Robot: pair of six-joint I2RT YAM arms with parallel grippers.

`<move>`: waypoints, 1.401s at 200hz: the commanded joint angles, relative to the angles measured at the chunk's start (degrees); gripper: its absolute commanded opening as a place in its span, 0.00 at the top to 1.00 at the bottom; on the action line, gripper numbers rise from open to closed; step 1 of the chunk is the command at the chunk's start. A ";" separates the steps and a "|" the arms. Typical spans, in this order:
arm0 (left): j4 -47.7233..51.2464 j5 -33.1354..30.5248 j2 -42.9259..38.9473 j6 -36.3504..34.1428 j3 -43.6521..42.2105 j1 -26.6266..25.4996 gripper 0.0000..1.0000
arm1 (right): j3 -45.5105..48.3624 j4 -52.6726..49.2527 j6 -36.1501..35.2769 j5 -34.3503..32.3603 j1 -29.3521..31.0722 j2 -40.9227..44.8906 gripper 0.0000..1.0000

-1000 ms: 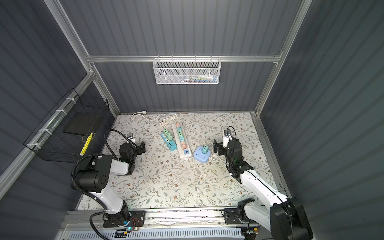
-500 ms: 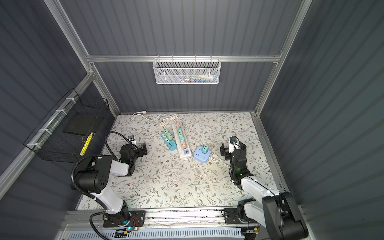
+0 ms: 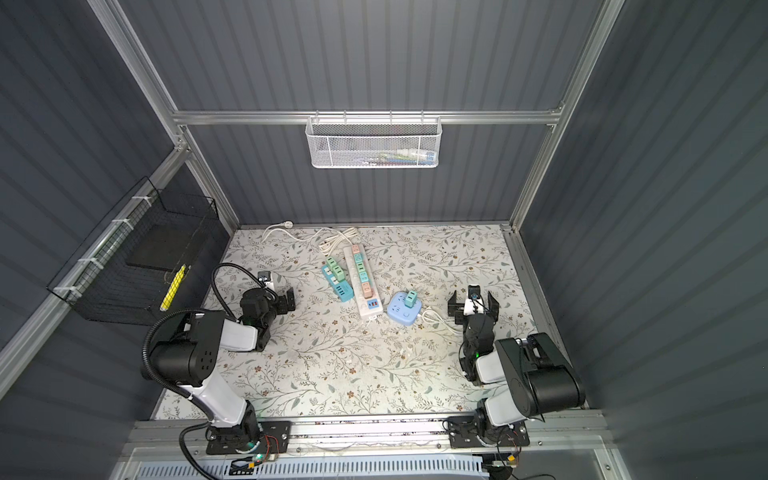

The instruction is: Insert the plug

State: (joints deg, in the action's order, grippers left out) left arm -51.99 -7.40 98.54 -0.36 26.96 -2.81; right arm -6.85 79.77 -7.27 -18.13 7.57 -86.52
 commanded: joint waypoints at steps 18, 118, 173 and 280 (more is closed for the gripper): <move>0.22 0.47 -0.19 -0.60 0.33 -0.09 0.00 | -6.98 -11.59 7.12 1.09 -4.32 1.38 0.01; 0.31 0.54 -0.17 -0.61 0.37 -0.09 0.00 | -10.55 -21.63 13.07 14.12 -12.06 2.93 0.01; 0.31 0.46 -0.11 -0.61 0.38 -0.09 0.00 | -10.41 -21.67 12.90 14.22 -12.05 3.11 0.01; 0.31 0.46 -0.15 -0.60 0.38 -0.09 0.00 | -10.28 -21.32 12.82 13.97 -11.88 3.10 0.01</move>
State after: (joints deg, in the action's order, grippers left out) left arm -51.62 -7.40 98.54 -0.36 26.96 -2.81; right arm -17.87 58.22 5.17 -4.38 -4.62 -83.42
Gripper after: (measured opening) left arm 0.999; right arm 0.991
